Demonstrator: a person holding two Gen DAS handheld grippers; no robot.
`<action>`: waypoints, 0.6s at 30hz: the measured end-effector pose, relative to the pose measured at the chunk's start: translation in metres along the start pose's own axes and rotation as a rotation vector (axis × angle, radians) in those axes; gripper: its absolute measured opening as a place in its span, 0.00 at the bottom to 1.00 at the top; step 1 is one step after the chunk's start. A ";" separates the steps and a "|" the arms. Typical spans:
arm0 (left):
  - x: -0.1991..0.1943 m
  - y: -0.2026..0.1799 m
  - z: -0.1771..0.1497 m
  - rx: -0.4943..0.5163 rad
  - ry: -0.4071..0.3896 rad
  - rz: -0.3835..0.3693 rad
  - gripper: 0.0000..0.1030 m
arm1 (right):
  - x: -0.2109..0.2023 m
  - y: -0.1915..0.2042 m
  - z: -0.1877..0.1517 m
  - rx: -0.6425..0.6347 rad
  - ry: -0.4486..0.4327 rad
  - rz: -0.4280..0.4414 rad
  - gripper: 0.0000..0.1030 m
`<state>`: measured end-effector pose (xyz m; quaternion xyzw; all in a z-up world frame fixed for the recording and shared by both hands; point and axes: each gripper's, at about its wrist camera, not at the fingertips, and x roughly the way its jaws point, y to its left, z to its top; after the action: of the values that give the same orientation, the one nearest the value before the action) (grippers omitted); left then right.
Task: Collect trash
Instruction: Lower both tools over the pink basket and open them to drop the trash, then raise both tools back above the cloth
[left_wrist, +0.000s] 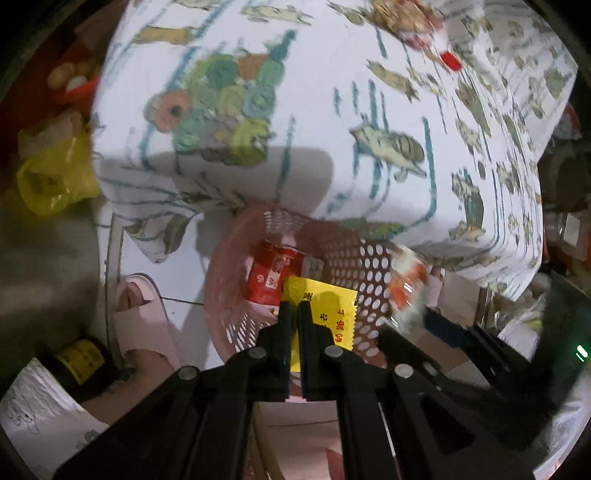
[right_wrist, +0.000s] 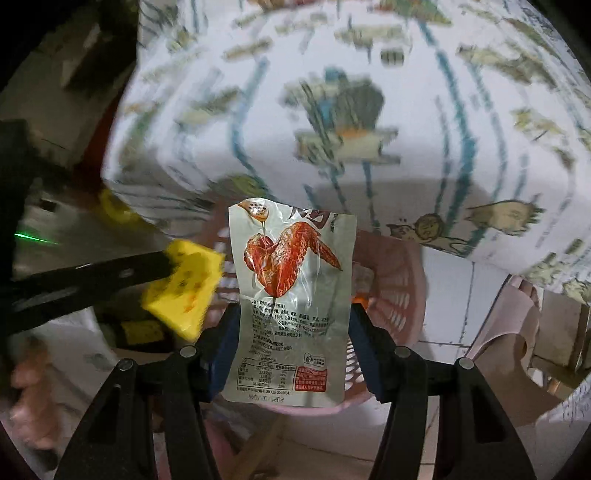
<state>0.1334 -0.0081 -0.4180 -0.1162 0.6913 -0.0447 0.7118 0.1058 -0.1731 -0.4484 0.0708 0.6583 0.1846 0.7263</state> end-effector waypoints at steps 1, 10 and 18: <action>0.000 -0.001 -0.001 0.011 -0.008 0.023 0.03 | 0.010 -0.003 0.000 0.007 0.021 -0.007 0.59; 0.024 -0.002 0.000 0.058 0.017 0.134 0.04 | 0.049 -0.019 -0.001 0.040 0.076 -0.099 0.61; 0.007 0.000 0.001 0.055 -0.010 0.154 0.39 | 0.051 -0.017 -0.007 0.038 0.076 -0.121 0.74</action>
<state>0.1351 -0.0097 -0.4252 -0.0434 0.6931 -0.0084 0.7194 0.1052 -0.1714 -0.5032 0.0378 0.6918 0.1304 0.7092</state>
